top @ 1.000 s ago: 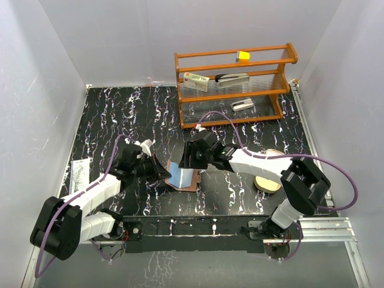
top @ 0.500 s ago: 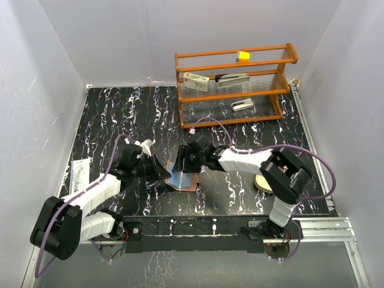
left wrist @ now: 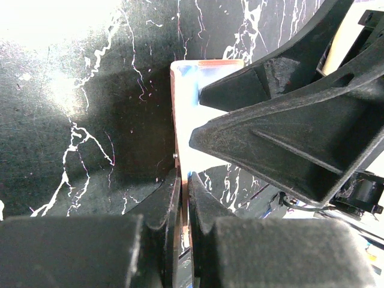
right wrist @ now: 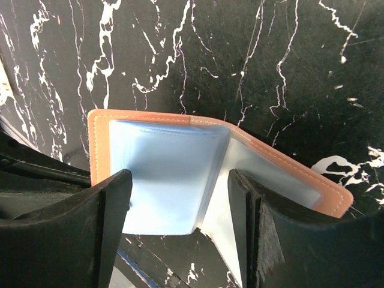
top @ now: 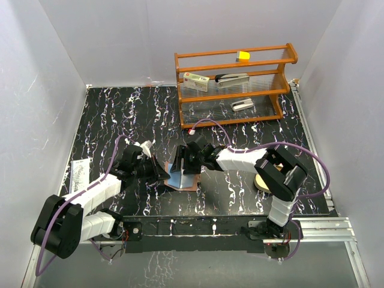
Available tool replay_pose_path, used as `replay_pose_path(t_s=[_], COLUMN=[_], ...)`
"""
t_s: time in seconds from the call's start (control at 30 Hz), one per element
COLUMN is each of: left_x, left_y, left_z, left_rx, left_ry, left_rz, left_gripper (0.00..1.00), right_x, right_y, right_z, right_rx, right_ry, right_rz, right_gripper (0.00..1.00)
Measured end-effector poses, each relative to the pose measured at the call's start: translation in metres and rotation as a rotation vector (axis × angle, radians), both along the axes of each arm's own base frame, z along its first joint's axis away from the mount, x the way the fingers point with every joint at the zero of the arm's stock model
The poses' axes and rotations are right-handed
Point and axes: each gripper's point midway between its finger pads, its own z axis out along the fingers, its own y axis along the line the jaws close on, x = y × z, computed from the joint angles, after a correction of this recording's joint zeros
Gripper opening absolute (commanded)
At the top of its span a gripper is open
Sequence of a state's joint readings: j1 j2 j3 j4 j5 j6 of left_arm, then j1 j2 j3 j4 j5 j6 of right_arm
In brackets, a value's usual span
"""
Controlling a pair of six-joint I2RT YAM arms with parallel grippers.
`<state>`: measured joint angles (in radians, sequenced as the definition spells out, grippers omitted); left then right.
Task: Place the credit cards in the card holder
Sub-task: Open the card holder at the center of the board.
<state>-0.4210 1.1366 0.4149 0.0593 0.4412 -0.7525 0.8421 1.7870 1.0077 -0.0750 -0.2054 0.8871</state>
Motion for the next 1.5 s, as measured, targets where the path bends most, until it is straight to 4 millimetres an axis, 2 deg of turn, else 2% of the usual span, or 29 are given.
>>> replay_pose_path(t_s=[0.27, 0.5, 0.8, 1.3, 1.5], left_x=[-0.001, -0.001, -0.003, -0.003, -0.005], left_y=[0.0, 0.0, 0.002, 0.002, 0.003], left_z=[-0.001, -0.001, -0.003, -0.004, -0.004], left_rx=[0.001, -0.001, 0.008, 0.015, 0.02], left_ry=[0.002, 0.003, 0.014, 0.014, 0.019], left_rz=[-0.001, -0.003, 0.0, 0.002, -0.001], left_gripper=[0.0, 0.0, 0.0, 0.0, 0.0], right_x=[0.002, 0.008, 0.009, 0.011, 0.011], right_y=[0.004, 0.007, 0.007, -0.007, -0.013], right_z=[0.004, 0.008, 0.002, -0.001, -0.003], right_rx=[0.018, 0.023, -0.001, -0.083, -0.111], right_ry=[-0.007, -0.026, -0.03, -0.071, -0.074], right_rz=[-0.002, -0.008, -0.017, -0.026, -0.037], right_gripper=[0.68, 0.62, 0.58, 0.66, 0.61])
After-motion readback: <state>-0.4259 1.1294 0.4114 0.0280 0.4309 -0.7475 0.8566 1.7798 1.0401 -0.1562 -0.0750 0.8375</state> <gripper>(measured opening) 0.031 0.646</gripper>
